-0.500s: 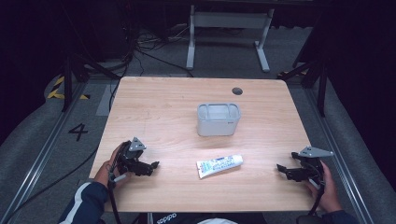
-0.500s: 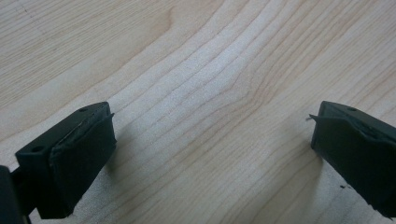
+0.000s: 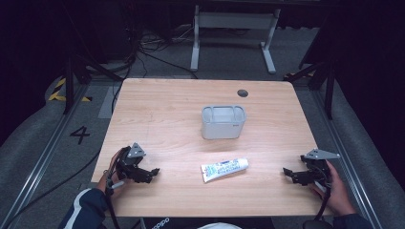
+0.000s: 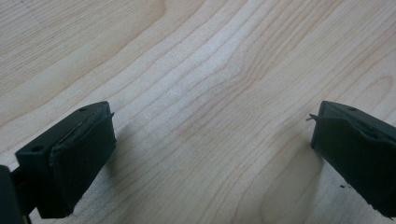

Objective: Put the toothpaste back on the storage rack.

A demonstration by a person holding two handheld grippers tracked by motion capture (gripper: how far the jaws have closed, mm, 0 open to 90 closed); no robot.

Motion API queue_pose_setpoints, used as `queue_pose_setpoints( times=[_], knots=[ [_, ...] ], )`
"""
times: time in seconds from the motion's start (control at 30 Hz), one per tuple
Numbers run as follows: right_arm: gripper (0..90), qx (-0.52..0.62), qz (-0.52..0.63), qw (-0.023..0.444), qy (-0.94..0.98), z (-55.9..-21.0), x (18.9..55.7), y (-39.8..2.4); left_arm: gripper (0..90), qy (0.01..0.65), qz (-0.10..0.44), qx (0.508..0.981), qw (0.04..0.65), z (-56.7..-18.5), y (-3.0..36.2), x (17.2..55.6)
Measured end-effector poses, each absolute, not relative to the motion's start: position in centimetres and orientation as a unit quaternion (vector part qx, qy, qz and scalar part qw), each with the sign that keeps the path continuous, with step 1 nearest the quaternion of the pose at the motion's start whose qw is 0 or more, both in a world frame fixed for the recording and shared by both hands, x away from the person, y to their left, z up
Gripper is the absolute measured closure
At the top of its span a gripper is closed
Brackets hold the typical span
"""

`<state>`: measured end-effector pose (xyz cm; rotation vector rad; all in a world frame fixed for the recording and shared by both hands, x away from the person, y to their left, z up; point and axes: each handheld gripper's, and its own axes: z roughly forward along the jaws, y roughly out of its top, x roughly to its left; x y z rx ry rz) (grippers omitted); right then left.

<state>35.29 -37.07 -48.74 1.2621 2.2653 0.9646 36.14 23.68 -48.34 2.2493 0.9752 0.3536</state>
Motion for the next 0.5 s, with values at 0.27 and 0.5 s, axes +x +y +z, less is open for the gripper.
queue_pose_setpoints(
  times=[0.27,0.5],
  knots=[
    [16.3,0.404,0.362,0.174,0.822,-48.6,35.2,-37.2,0.3,0.364,0.133,0.861,0.328,-48.3,24.4,35.6],
    [14.3,0.401,0.362,0.175,0.823,-48.7,35.1,-37.1,0.2,0.351,0.128,0.867,0.33,-48.3,25.0,35.8]
  ],
)
